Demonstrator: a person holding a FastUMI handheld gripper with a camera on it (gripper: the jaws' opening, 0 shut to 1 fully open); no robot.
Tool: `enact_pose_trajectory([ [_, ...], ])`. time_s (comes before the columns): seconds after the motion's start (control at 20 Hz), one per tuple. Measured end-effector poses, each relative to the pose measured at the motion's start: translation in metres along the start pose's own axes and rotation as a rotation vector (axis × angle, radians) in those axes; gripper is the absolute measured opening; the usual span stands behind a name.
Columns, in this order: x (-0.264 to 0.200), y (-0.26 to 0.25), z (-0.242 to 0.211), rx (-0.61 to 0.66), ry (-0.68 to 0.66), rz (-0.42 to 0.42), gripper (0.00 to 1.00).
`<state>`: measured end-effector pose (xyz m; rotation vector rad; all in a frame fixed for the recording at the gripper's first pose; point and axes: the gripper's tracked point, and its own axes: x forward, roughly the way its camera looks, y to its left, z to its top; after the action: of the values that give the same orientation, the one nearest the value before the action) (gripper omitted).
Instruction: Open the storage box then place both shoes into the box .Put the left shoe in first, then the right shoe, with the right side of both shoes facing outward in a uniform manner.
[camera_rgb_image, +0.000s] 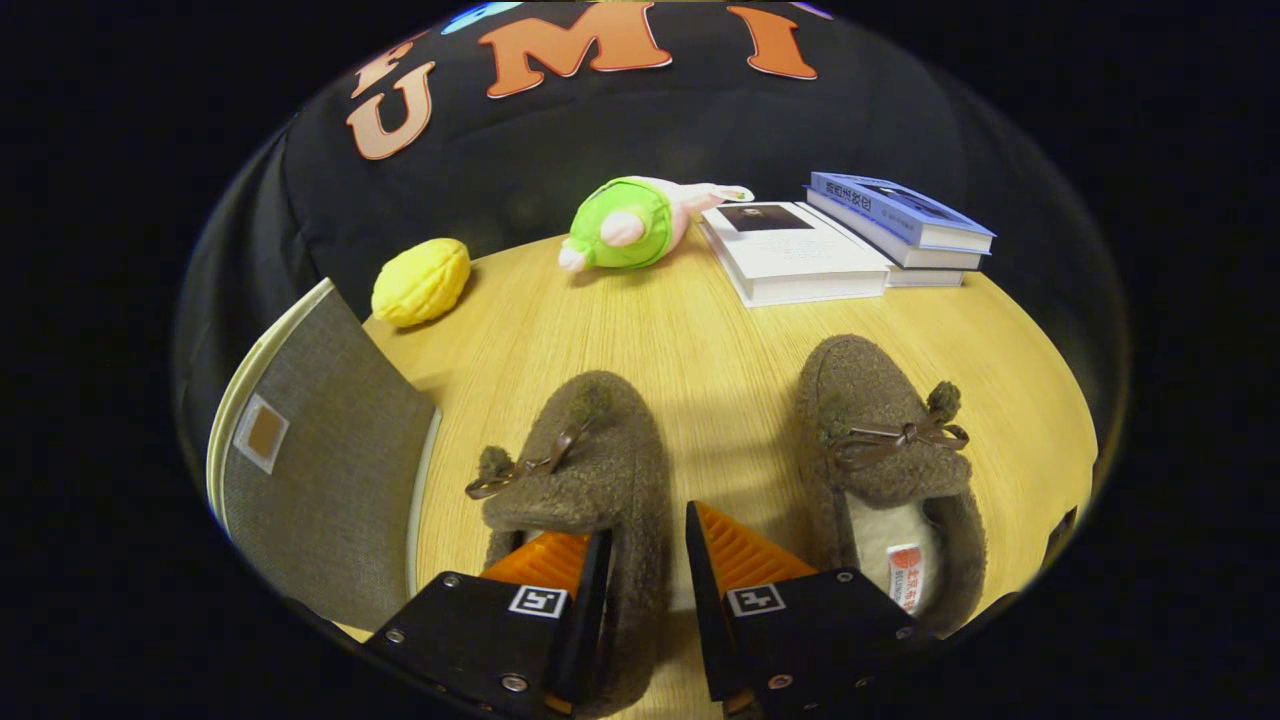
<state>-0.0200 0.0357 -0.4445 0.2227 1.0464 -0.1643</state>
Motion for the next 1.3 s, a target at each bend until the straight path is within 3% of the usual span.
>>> enact_pose_trajectory([
  [0.45,0.004,0.002,0.002,0.156,0.032,0.015,0.06],
  [0.95,-0.075,0.056,0.05,0.227,-0.032,0.141,0.05],
  [1.3,-0.129,0.131,0.1,0.175,-0.125,0.248,0.05],
])
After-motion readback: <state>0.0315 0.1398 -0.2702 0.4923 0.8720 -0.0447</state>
